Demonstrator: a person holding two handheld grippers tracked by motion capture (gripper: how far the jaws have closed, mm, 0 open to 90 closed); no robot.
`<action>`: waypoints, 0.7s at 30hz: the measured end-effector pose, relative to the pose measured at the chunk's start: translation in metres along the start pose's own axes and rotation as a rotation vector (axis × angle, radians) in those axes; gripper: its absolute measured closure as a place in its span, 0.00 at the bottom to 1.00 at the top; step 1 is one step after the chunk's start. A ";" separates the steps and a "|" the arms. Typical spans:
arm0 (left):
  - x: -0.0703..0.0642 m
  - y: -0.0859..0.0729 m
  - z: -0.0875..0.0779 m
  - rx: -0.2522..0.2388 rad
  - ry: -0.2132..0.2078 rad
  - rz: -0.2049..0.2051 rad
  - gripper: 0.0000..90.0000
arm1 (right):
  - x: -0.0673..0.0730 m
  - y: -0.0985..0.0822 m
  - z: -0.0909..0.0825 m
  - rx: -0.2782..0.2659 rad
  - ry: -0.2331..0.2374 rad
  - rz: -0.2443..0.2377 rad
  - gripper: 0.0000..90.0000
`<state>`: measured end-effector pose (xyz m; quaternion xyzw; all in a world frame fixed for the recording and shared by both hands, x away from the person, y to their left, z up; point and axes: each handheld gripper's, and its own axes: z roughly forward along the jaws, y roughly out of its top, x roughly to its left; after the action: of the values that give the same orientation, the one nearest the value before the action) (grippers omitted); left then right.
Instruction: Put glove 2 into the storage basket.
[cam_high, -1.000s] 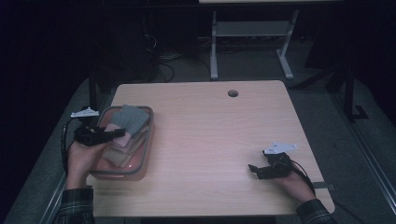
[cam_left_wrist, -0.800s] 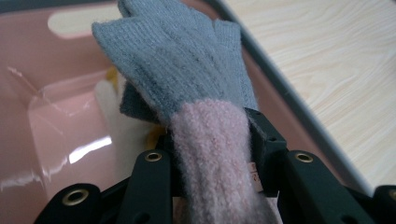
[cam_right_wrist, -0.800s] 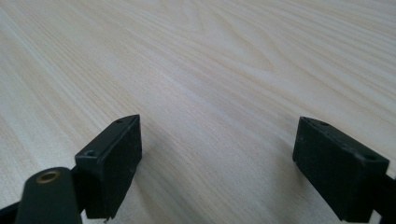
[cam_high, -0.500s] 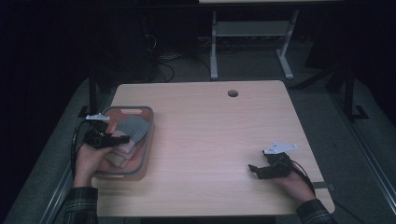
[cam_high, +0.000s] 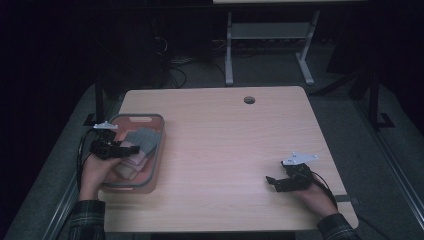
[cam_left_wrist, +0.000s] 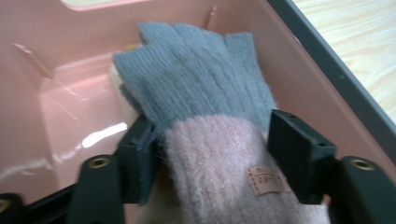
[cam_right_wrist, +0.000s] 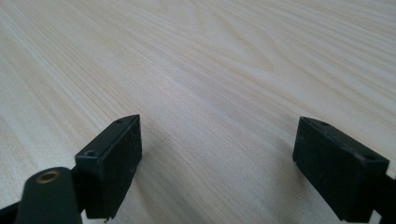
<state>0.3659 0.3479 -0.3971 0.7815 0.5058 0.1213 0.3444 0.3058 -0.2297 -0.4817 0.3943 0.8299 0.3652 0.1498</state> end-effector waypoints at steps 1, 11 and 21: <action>0.001 0.000 -0.001 -0.007 0.008 0.000 0.35 | 0.000 0.000 0.000 0.000 -0.001 -0.001 0.17; 0.003 0.004 -0.021 -0.076 0.045 -0.001 0.23 | 0.000 0.000 0.000 -0.003 -0.002 -0.006 0.17; -0.014 0.014 -0.026 -0.124 -0.036 0.016 0.23 | 0.000 0.000 0.000 -0.003 0.001 -0.007 0.17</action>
<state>0.3552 0.3428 -0.3659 0.7647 0.4850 0.1411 0.4001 0.3063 -0.2299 -0.4818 0.3910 0.8308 0.3661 0.1514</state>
